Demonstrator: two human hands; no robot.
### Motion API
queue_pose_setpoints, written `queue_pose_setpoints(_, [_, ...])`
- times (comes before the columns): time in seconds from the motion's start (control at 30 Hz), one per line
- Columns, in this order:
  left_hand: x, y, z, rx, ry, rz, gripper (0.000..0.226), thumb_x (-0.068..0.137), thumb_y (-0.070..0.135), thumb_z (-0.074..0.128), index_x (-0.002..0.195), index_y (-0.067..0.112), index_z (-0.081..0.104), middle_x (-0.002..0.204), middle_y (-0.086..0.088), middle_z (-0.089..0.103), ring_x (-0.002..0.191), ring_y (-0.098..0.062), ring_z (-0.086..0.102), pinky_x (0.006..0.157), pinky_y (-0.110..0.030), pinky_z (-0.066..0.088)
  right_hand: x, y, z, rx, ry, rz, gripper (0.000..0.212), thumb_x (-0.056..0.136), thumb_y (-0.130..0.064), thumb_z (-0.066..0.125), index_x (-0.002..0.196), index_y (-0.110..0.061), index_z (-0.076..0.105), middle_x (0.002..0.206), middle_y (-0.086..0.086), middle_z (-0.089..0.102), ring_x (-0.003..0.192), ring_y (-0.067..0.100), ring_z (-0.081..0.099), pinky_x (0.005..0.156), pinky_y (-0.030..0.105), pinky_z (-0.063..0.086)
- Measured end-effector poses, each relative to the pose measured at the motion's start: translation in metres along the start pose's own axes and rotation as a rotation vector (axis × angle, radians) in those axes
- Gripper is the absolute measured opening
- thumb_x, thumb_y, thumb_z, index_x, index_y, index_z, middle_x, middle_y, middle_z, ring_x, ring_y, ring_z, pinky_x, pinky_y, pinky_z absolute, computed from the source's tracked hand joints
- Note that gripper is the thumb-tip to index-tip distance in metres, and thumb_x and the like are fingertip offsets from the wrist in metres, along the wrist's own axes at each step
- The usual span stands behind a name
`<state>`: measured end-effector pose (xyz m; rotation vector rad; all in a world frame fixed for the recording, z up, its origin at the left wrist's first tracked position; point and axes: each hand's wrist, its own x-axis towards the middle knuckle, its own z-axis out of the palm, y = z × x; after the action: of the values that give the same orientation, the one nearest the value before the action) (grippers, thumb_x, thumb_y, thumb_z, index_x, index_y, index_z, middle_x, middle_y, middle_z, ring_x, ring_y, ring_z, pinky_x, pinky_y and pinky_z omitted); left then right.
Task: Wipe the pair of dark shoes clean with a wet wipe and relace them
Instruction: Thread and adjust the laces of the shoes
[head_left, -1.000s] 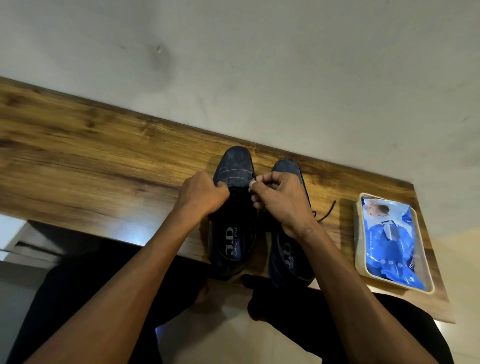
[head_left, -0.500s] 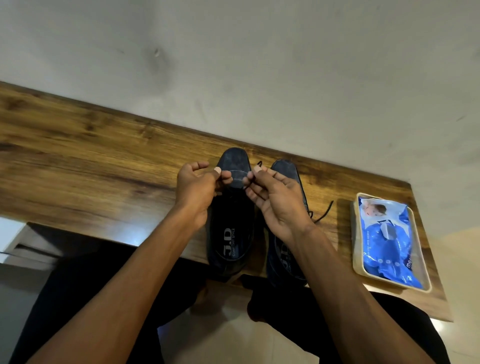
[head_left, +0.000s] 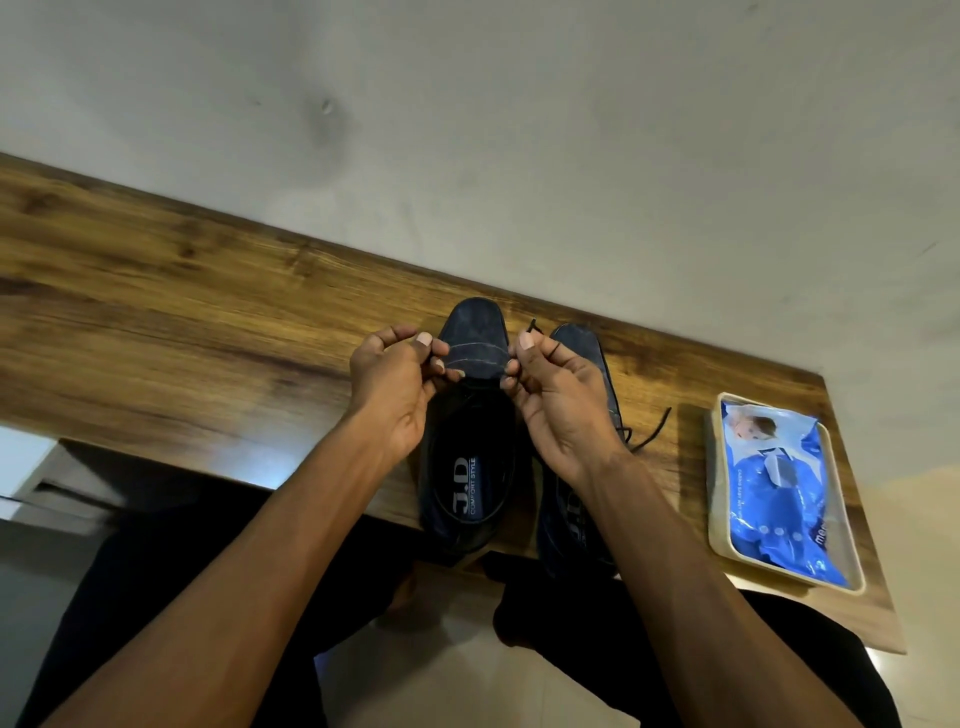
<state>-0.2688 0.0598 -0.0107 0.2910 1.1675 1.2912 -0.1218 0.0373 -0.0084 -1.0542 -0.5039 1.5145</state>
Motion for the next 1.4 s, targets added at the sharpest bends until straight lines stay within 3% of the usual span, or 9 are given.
queue_pose_setpoints(0.2, [-0.004, 0.001, -0.001, 0.079, 0.012, 0.063, 0.018, 0.098, -0.005, 0.049, 0.109, 0.009, 0.049, 0.072, -0.01, 0.06, 0.052, -0.012, 0.047, 0.045, -0.024, 0.048, 0.0, 0.004, -0.003, -0.207, -0.025, -0.042, 0.004, 0.099, -0.002, 0.061, 0.098, -0.005, 0.064, 0.076, 0.001, 0.063, 0.066, 0.009, 0.056, 0.061, 0.019, 0.049])
queue_pose_setpoints(0.47, [-0.004, 0.006, 0.002, 0.189, -0.035, 0.194, 0.021, 0.097, -0.003, 0.053, 0.109, 0.014, 0.048, 0.069, -0.006, 0.065, 0.053, -0.011, 0.052, 0.049, -0.024, 0.048, 0.002, 0.0, -0.005, -0.459, -0.055, -0.113, 0.006, 0.096, -0.003, 0.067, 0.094, -0.009, 0.067, 0.073, 0.0, 0.063, 0.064, 0.007, 0.059, 0.06, 0.018, 0.05])
queue_pose_setpoints(0.7, [0.0, 0.005, 0.004, 0.307, -0.049, 0.281, 0.024, 0.097, 0.001, 0.056, 0.114, 0.016, 0.047, 0.072, -0.005, 0.069, 0.054, -0.01, 0.056, 0.052, -0.025, 0.049, 0.005, -0.005, -0.005, -0.507, -0.042, -0.075, 0.009, 0.091, -0.002, 0.073, 0.097, -0.006, 0.069, 0.075, 0.002, 0.068, 0.062, 0.007, 0.063, 0.058, 0.017, 0.052])
queue_pose_setpoints(0.97, [-0.006, 0.008, 0.01, 0.447, -0.1, 0.423, 0.026, 0.098, 0.002, 0.055, 0.118, 0.012, 0.041, 0.075, -0.007, 0.07, 0.055, -0.014, 0.061, 0.064, -0.037, 0.057, 0.002, -0.01, -0.005, -0.889, -0.169, -0.162, 0.01, 0.085, -0.009, 0.081, 0.093, -0.008, 0.075, 0.074, 0.003, 0.073, 0.064, 0.01, 0.064, 0.061, 0.018, 0.052])
queue_pose_setpoints(1.13, [-0.017, 0.009, 0.023, 0.587, -0.192, 0.56, 0.027, 0.098, 0.006, 0.056, 0.12, 0.016, 0.043, 0.08, -0.004, 0.074, 0.073, -0.014, 0.071, 0.066, -0.02, 0.056, 0.002, -0.011, -0.004, -1.028, -0.19, -0.234, 0.01, 0.086, -0.015, 0.082, 0.092, -0.009, 0.076, 0.073, 0.003, 0.074, 0.062, 0.01, 0.065, 0.063, 0.022, 0.054])
queue_pose_setpoints(1.27, [-0.024, 0.012, 0.028, 0.683, -0.288, 0.604, 0.031, 0.098, 0.006, 0.056, 0.125, 0.014, 0.043, 0.084, -0.001, 0.075, 0.073, -0.009, 0.07, 0.058, -0.008, 0.048, 0.002, -0.013, -0.004, -1.075, -0.182, -0.232, 0.009, 0.09, -0.017, 0.078, 0.093, -0.009, 0.076, 0.069, -0.003, 0.07, 0.057, 0.0, 0.061, 0.058, 0.014, 0.046])
queue_pose_setpoints(1.33, [-0.019, 0.015, 0.023, 0.848, -0.327, 0.59, 0.031, 0.1, 0.009, 0.054, 0.129, 0.017, 0.044, 0.092, 0.004, 0.075, 0.082, -0.007, 0.07, 0.068, -0.013, 0.052, 0.002, -0.012, -0.004, -1.084, -0.18, -0.229, 0.007, 0.091, -0.017, 0.077, 0.089, -0.011, 0.076, 0.068, -0.001, 0.07, 0.057, 0.001, 0.061, 0.059, 0.017, 0.047])
queue_pose_setpoints(1.4, [-0.012, 0.02, 0.013, 1.062, -0.374, 0.52, 0.032, 0.1, 0.009, 0.051, 0.131, 0.019, 0.049, 0.104, 0.005, 0.072, 0.1, -0.01, 0.067, 0.09, -0.029, 0.054, 0.002, -0.01, -0.004, -1.039, -0.16, -0.21, 0.007, 0.091, -0.015, 0.077, 0.086, -0.011, 0.077, 0.069, 0.003, 0.072, 0.06, 0.005, 0.063, 0.063, 0.023, 0.05])
